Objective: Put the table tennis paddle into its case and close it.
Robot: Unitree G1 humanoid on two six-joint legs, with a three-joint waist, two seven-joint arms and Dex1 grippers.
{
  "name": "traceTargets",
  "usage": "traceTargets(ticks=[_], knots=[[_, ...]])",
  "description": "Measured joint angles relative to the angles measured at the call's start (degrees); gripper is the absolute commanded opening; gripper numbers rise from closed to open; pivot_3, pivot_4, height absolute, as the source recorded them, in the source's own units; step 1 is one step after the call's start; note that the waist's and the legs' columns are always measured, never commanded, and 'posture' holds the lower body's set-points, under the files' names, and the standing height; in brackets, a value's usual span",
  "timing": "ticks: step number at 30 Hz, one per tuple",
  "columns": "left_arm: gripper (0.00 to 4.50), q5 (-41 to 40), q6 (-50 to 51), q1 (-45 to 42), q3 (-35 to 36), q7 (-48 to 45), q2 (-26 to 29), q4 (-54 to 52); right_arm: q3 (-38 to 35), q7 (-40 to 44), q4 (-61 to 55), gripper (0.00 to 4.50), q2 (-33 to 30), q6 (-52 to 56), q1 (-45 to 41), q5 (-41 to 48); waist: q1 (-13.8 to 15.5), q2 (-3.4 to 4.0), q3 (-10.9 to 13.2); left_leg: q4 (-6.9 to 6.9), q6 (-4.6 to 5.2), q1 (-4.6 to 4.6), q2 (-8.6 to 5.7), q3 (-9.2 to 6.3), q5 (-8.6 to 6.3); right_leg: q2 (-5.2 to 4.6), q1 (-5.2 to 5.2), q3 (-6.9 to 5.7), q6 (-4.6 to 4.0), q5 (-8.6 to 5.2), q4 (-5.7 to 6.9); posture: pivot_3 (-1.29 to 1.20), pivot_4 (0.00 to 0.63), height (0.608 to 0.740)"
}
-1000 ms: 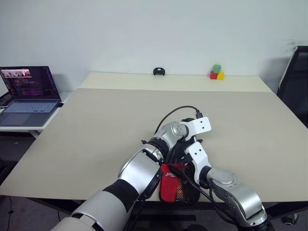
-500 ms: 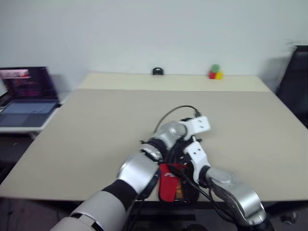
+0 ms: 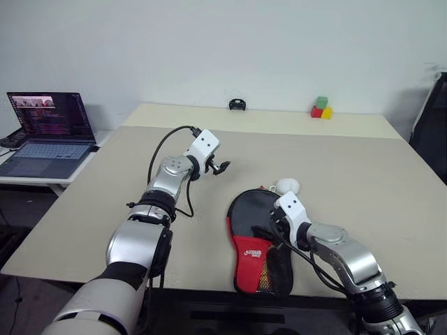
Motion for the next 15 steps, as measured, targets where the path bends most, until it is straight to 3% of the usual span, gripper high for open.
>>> traceTargets(ticks=[8, 11, 15], knots=[[4.46, -6.99, 3.96, 0.79, 3.99, -6.01, 1.33, -3.33, -0.09, 0.47, 0.01, 4.5, -0.53, -0.91, 0.3, -0.02, -0.01, 0.01, 0.01, 0.02, 0.0, -0.14, -0.01, -0.02, 0.0, 0.02, -0.12, -0.06, -0.02, -0.01, 0.03, 0.0, 0.15, 0.74], [4.46, -12.37, 9.13, 2.07, 6.66, -12.09, 1.45, -6.67, -0.11, 0.76, 0.02, 4.5, -0.69, -1.2, 0.39, -0.02, -0.01, 0.02, 0.01, 0.03, 0.0, -0.16, -0.01, -0.03, 0.0, 0.02, -0.12, -0.08, -0.02, -0.02, 0.02, 0.0, 0.15, 0.74], [4.46, -19.11, 19.05, 8.3, 5.9, -27.77, 3.67, -20.31, -0.41, 1.74, 0.06, 4.5, -0.76, -2.4, 0.82, 0.09, -0.31, 0.17, 0.1, 0.03, 0.0, -0.25, 0.01, -0.01, 0.0, 0.02, -0.2, -0.02, -0.06, -0.03, 0.03, 0.0, 0.15, 0.74]])
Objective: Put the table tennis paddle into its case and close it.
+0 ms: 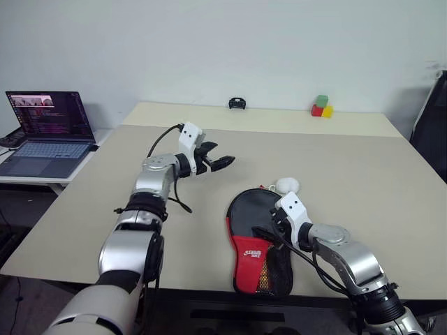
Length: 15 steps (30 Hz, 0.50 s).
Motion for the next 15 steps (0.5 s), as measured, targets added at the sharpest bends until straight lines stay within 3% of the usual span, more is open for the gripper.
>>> traceTargets(ticks=[5, 15], knots=[[4.46, -3.01, 7.08, 7.59, -2.96, -11.61, 6.85, -12.64, -1.63, 2.52, -0.01, 4.5, -0.95, -1.21, 0.97, 1.07, -0.1, 0.14, 0.11, 0.0, 0.0, -0.07, 0.07, -0.15, 0.0, -0.01, -0.04, 0.06, -0.14, -0.07, 0.02, 0.0, 0.15, 0.74], [4.46, -4.33, 7.07, 11.39, -4.57, -14.31, 10.26, -22.59, -4.54, 9.9, -3.23, 4.5, -4.58, 0.48, 1.26, 7.87, 0.07, 0.69, 0.7, 0.05, 0.0, -0.35, 0.07, -0.22, 0.0, -0.02, -0.24, 0.04, -0.16, -0.08, 0.03, 0.0, 0.15, 0.74]])
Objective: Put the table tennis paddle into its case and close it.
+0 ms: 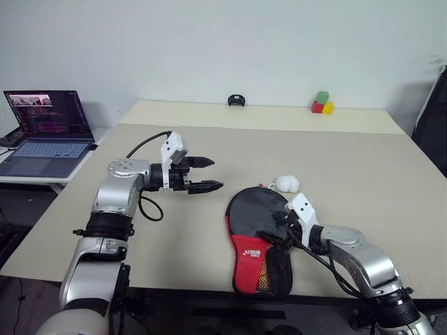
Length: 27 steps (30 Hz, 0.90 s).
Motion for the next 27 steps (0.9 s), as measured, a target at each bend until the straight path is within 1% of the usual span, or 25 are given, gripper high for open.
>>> traceTargets(ticks=[2, 4, 11, 14, 18, 20, 24, 27], knots=[[4.46, -0.33, 0.1, 1.08, -0.69, 0.03, -0.07, -1.48, -1.44, 1.73, -1.7, 4.5, -1.29, 2.78, -0.5, 3.05, -0.01, 0.1, 0.22, 0.05, 0.0, -0.27, 0.01, 0.01, 0.0, 0.0, -0.28, 0.01, -0.02, -0.01, 0.11, 0.0, 0.15, 0.74], [4.46, -0.69, 0.19, 1.54, -0.82, 0.32, -0.07, -2.52, -3.66, 2.58, -3.58, 4.5, -2.44, 5.16, -2.38, 5.92, -0.01, 0.13, 0.27, 0.17, -0.01, -0.75, 0.01, 0.0, 0.02, 0.01, -0.73, 0.0, -0.03, 0.0, 0.23, 0.0, 0.15, 0.74], [4.46, -1.33, 0.19, 3.17, -1.59, 0.74, -0.09, -5.26, -11.44, 3.16, -8.59, 4.5, -4.78, 9.95, -8.93, 14.79, 0.0, 0.16, 0.31, 0.17, -0.01, -0.89, 0.01, -0.02, 0.02, 0.0, -0.76, -0.04, -0.04, 0.0, 0.06, 0.0, 0.15, 0.74], [4.46, -1.36, -0.04, 4.23, -1.62, 1.72, -0.12, -6.91, -12.86, 2.11, -8.38, 4.5, -7.04, 9.23, -9.88, 14.39, 0.03, 0.17, 0.33, 0.17, -0.01, -0.89, 0.0, 0.0, 0.02, -0.01, -0.76, -0.03, -0.04, 0.0, 0.06, 0.0, 0.15, 0.74], [4.46, -1.42, 0.02, 6.76, -2.13, 2.51, -0.6, -9.35, -13.47, -0.29, -5.63, 4.5, -9.68, 3.14, -10.4, 9.66, 0.04, 0.18, 0.34, 0.18, -0.01, -0.88, 0.01, 0.01, 0.02, -0.01, -0.76, -0.03, -0.04, 0.0, 0.1, 0.0, 0.15, 0.74], [4.46, -1.6, 0.04, 7.8, -3.02, 2.52, -0.63, -11.05, -14.41, -0.11, -5.01, 4.5, -11.11, 0.93, -10.43, 8.84, 0.03, 0.25, 0.38, 0.18, -0.01, -0.89, 0.0, 0.02, 0.02, -0.01, -0.77, -0.02, -0.04, 0.0, 0.1, 0.0, 0.15, 0.74], [4.46, -1.64, 0.03, 9.12, -4.24, 2.2, -0.52, -13.28, -16.52, 2.84, -6.05, 4.5, -14.23, 0.38, -9.36, 10.6, 0.08, 0.27, 0.39, 0.18, -0.01, -0.89, 0.01, 0.02, 0.02, -0.01, -0.76, -0.02, -0.04, 0.0, 0.1, 0.0, 0.15, 0.74], [4.46, -1.49, -0.53, 9.22, -4.77, 2.34, -0.47, -13.83, -17.52, 3.88, -6.17, 4.5, -16.15, 2.47, -8.11, 12.72, 0.12, 0.27, 0.4, 0.21, 0.0, -0.87, 0.01, 0.03, 0.03, -0.01, -0.74, -0.02, -0.04, 0.0, 0.12, 0.0, 0.15, 0.74]])
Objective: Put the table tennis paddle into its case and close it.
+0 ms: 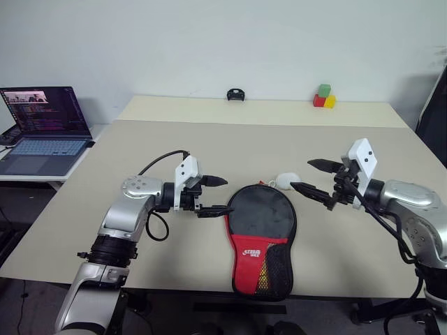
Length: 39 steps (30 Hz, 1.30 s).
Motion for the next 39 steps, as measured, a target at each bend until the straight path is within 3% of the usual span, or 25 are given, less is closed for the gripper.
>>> traceTargets(ticks=[5, 20, 33, 39], knots=[[4.46, 1.72, -2.42, -0.31, -3.14, 0.65, -0.94, 0.47, -1.22, -0.1, 0.04, 4.5, -0.74, 1.03, 0.48, 1.87, 0.04, 0.0, 0.0, 0.01, 0.0, 0.01, 0.0, 0.02, 0.0, 0.0, 0.01, 0.0, 0.0, 0.0, 0.02, 0.0, 0.15, 0.74], [4.46, 8.32, -13.0, -7.51, -10.44, 3.98, -13.1, 17.19, -0.3, -2.7, 0.09, 4.5, 0.92, 3.46, 0.55, 4.3, 0.05, -0.01, 0.0, 0.06, 0.01, 0.0, -0.04, 0.06, 0.01, 0.02, 0.0, 0.01, 0.0, 0.0, 0.06, 0.0, 0.15, 0.74], [4.46, 12.87, -20.54, -8.81, -12.63, 5.43, -16.27, 27.06, -1.5, -5.3, -0.39, 4.5, 1.58, 2.82, 1.25, 6.04, 0.06, -0.01, 0.0, 0.09, 0.03, 0.04, -0.06, 0.08, 0.01, 0.04, 0.02, -0.01, 0.01, 0.0, 0.11, 0.0, 0.15, 0.74], [4.46, 12.9, -20.68, -8.89, -12.53, 5.8, -18.16, 28.21, 1.67, -5.64, 7.72, 4.5, 5.1, 2.39, -5.87, 4.85, -0.04, 0.01, -0.01, 0.13, 0.06, 0.18, -0.07, 0.23, 0.03, 0.09, 0.04, -0.01, 0.01, 0.01, 0.27, 0.0, 0.15, 0.74]])
